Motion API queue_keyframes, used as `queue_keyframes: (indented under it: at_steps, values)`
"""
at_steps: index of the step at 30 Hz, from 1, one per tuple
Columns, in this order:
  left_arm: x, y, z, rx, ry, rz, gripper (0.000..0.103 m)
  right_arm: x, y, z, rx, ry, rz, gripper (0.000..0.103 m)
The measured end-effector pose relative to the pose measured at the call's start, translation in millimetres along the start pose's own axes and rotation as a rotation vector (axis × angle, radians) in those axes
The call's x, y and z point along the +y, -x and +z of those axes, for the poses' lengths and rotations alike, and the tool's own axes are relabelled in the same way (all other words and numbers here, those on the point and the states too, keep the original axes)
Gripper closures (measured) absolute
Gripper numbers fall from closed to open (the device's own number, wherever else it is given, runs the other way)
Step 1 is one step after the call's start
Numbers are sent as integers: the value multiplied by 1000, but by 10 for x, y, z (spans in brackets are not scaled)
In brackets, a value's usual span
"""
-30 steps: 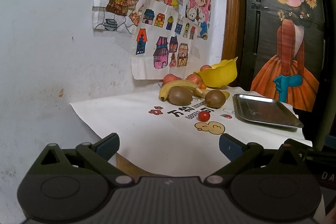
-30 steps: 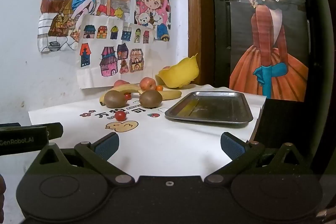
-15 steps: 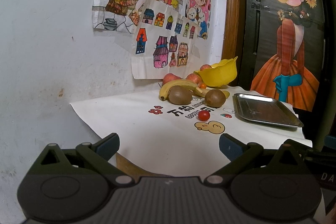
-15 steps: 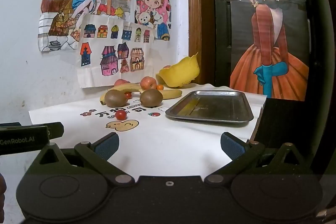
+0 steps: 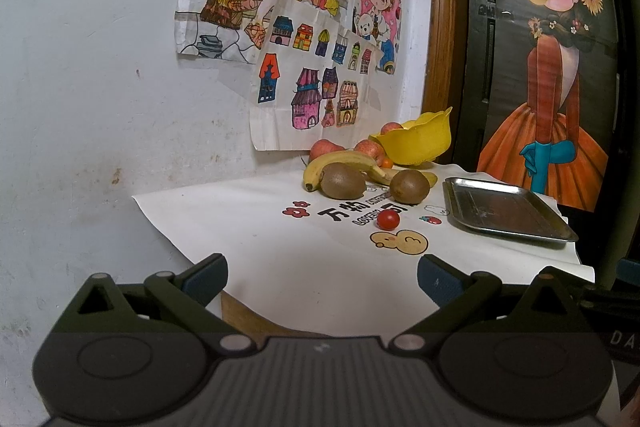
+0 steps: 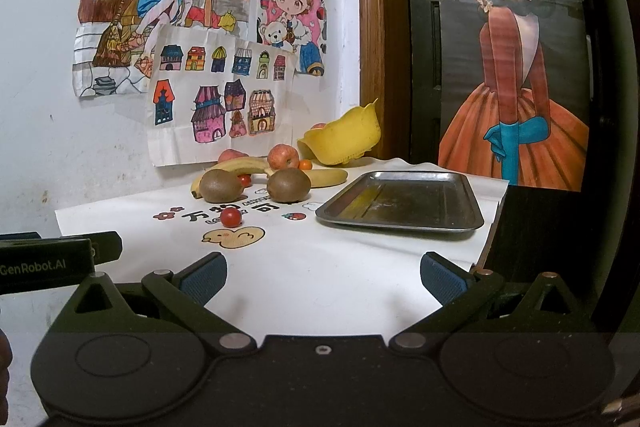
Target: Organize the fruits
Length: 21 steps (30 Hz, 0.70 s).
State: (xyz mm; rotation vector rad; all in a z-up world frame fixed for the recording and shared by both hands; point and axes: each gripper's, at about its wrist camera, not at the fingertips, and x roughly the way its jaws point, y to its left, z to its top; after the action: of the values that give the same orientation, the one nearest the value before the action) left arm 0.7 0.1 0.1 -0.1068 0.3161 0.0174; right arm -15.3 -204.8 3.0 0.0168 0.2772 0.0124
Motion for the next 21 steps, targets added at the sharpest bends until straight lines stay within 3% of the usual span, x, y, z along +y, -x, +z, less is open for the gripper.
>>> queue_keyframes:
  at_steps: [6,13,18,21]
  values:
    - [34,-8,38,-3,-20,-3,0,-23,-13,43,-6,67,49,1]
    - [63,-161,190,19,-94,-52,0,-311,-184,395,43,43,245,1]
    - [187,-366,454,54,-117,-82,0,-298,-402,659,106,122,350,1]
    - [284,-625,652,114,-129,-86,0,-233,-594,780,167,161,432,1]
